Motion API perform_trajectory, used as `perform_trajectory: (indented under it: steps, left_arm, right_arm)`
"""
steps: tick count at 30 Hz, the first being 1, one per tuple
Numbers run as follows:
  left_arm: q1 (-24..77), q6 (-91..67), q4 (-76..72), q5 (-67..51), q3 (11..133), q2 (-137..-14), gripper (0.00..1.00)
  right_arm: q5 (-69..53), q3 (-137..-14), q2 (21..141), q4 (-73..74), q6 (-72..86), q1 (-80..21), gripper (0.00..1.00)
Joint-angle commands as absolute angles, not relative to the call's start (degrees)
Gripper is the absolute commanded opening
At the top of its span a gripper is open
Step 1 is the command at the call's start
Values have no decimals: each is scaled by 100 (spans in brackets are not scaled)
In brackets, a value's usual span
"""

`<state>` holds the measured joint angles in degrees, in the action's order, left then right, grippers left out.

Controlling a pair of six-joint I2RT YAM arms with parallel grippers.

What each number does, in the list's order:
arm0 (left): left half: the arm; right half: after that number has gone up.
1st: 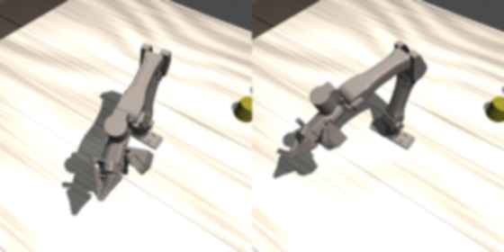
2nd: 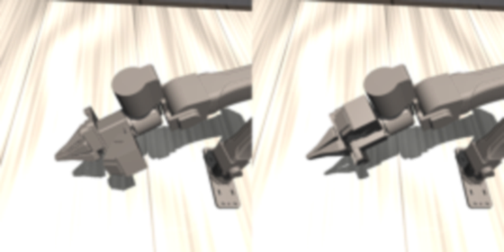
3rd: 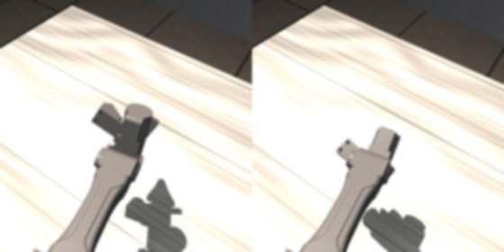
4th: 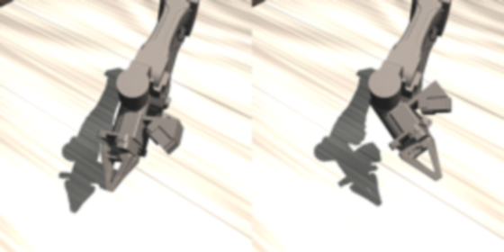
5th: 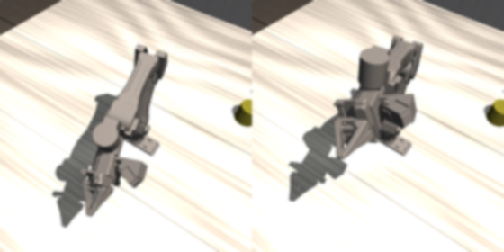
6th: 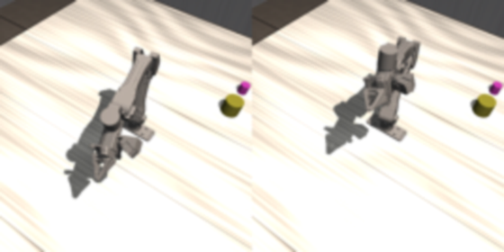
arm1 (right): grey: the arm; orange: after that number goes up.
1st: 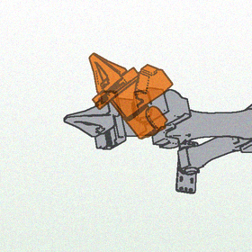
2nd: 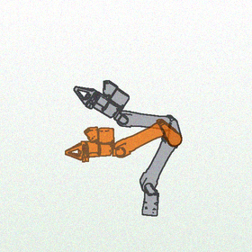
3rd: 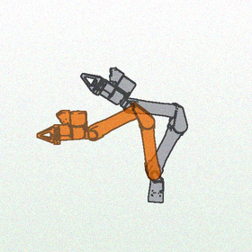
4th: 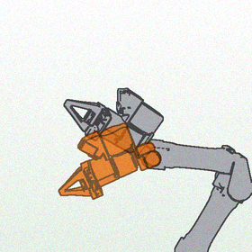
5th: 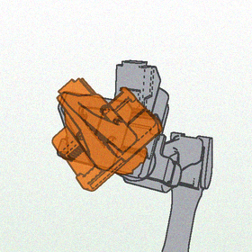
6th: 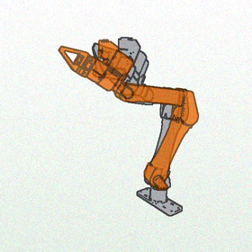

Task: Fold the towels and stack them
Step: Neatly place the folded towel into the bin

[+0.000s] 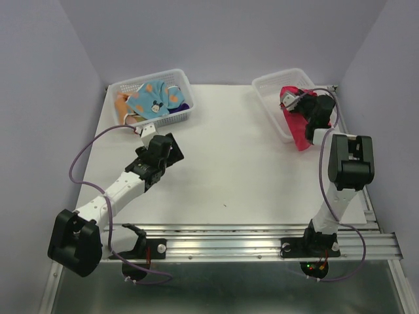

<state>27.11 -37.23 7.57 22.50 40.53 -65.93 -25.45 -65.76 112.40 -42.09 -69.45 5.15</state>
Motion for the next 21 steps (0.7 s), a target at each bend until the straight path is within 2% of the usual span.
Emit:
perform_trajectory:
  steps: [1, 5, 12, 21]
  left_arm:
    - [2672, -3595, 563, 2250, 4201, -6513, 99]
    - [2672, -3577, 562, 2259, 4201, -6469, 99]
    - [2663, -3542, 501, 2259, 4192, -6442, 99]
    - [2663, -3533, 492, 2241, 4184, -6557, 99]
  right_arm:
    - [-2418, -6565, 10793, -4912, -6566, 457, 1]
    - [-2189, -6530, 10696, -5483, -6381, 457, 1]
    - [-2170, -6644, 10529, -5590, -6127, 457, 1]
    - [-2663, -6873, 11073, -5054, -6293, 431, 3]
